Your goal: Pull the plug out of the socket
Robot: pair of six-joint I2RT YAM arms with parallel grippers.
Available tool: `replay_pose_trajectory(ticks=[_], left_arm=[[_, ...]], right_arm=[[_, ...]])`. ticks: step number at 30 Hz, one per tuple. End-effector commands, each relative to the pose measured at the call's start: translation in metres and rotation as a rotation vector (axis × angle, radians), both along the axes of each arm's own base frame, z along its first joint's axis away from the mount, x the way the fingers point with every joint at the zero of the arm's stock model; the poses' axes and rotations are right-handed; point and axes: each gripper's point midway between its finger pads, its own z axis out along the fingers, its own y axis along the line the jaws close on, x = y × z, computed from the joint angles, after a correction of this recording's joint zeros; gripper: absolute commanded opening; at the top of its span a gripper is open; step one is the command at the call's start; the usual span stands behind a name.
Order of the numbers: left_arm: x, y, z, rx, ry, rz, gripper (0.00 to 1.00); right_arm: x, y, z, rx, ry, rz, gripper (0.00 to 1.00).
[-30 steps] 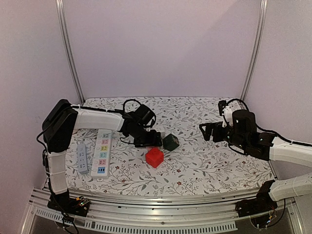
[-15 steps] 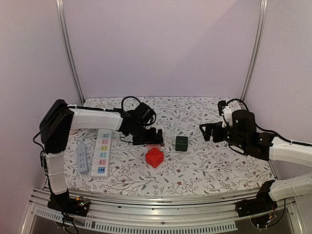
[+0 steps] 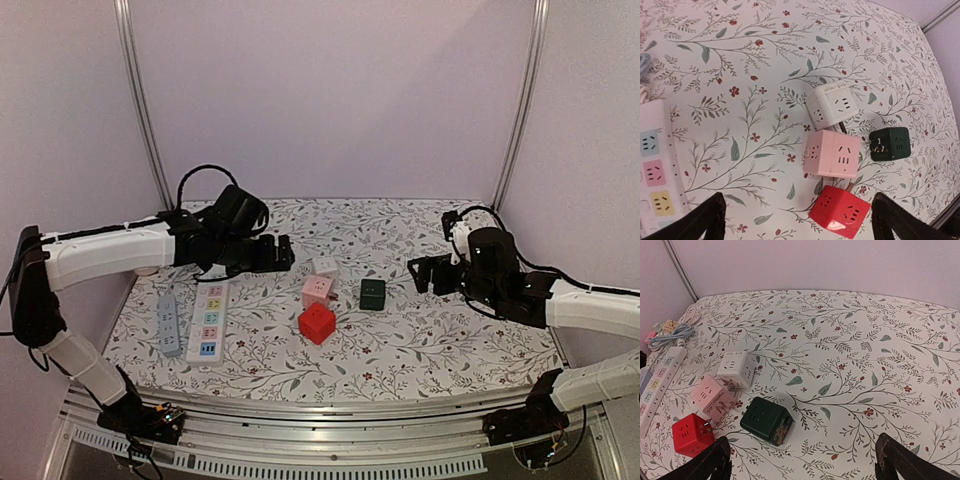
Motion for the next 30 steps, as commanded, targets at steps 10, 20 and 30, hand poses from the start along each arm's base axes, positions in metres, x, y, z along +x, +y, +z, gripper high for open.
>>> replay_pose_trajectory(ticks=[10, 20, 30], left_arm=[[-0.027, 0.164, -0.072, 0.196, 0.150, 0.335, 1.00], [-0.032, 0.188, -0.108, 0.207, 0.227, 0.372, 1.00], [-0.026, 0.179, -0.129, 0.197, 0.288, 0.346, 1.00]], right_arm=[[0.006, -0.003, -0.007, -0.041, 0.006, -0.021, 0.99], [0.008, 0.000, -0.012, -0.050, 0.021, -0.015, 0.99], [0.009, -0.001, -0.014, -0.062, 0.021, -0.021, 0.99]])
